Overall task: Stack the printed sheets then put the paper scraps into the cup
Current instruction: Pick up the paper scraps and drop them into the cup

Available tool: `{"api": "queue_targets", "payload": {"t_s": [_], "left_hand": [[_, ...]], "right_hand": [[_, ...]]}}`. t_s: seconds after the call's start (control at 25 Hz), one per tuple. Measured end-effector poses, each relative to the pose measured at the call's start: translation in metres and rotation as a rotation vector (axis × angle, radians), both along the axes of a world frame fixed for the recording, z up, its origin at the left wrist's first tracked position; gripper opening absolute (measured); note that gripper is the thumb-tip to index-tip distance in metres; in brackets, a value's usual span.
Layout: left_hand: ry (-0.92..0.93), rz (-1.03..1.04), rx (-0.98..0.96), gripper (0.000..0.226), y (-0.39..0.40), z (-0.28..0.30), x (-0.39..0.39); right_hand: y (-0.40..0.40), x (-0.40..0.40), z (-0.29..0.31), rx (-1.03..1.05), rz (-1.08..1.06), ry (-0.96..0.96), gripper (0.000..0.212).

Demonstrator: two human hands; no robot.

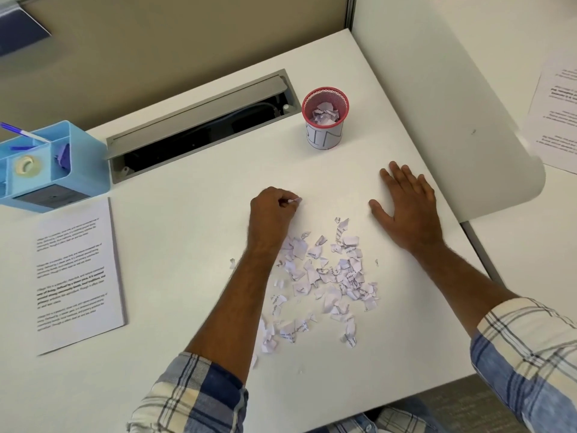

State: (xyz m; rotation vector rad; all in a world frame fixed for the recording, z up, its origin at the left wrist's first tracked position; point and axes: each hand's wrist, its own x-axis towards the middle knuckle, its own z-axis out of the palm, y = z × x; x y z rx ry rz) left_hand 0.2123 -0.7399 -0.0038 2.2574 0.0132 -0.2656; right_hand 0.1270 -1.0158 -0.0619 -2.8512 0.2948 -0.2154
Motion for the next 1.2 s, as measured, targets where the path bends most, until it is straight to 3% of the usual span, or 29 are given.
{"api": "queue_targets", "payload": {"t_s": [0.16, 0.32, 0.6, 0.8, 1.0, 1.2], "left_hand": [[-0.122, 0.012, -0.107, 0.002, -0.014, 0.033, 0.043], [-0.229, -0.097, -0.035, 0.012, -0.050, 0.067, 0.098], [-0.217, -0.170, 0.091, 0.020, -0.102, 0.076, 0.143], [-0.254, -0.080, 0.061, 0.016, -0.098, 0.072, 0.141], [-0.210, -0.010, -0.112, 0.002, -0.071, 0.067, 0.117], [-0.161, -0.089, -0.037, 0.004, -0.027, 0.037, 0.037]], "right_hand": [[-0.001, 0.000, 0.000, 0.001, 0.004, -0.009, 0.067], [-0.002, 0.001, 0.001, -0.007, -0.010, 0.000, 0.067], [-0.003, 0.001, 0.000, -0.008, -0.007, 0.005, 0.066], [-0.002, 0.000, -0.002, -0.012, -0.014, -0.014, 0.066], [-0.002, 0.001, -0.001, -0.006, -0.023, -0.001, 0.065], [-0.002, 0.000, 0.001, -0.005, -0.021, 0.010, 0.066]]}}
